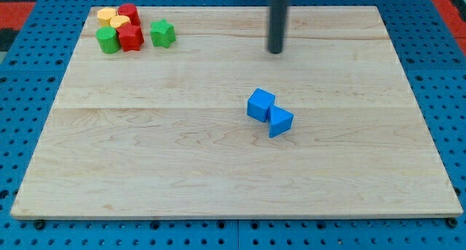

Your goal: Push the blue triangle to the center of the board

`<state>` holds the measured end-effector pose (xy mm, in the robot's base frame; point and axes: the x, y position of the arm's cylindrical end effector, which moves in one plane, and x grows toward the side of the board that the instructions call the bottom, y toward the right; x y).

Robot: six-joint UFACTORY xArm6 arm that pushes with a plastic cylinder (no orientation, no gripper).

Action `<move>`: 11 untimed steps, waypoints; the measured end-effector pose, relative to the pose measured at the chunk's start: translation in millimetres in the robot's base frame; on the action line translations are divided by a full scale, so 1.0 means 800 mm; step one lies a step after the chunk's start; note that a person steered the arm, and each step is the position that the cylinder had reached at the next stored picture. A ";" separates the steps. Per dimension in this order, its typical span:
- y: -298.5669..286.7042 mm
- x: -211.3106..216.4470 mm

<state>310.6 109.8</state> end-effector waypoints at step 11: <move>-0.091 0.173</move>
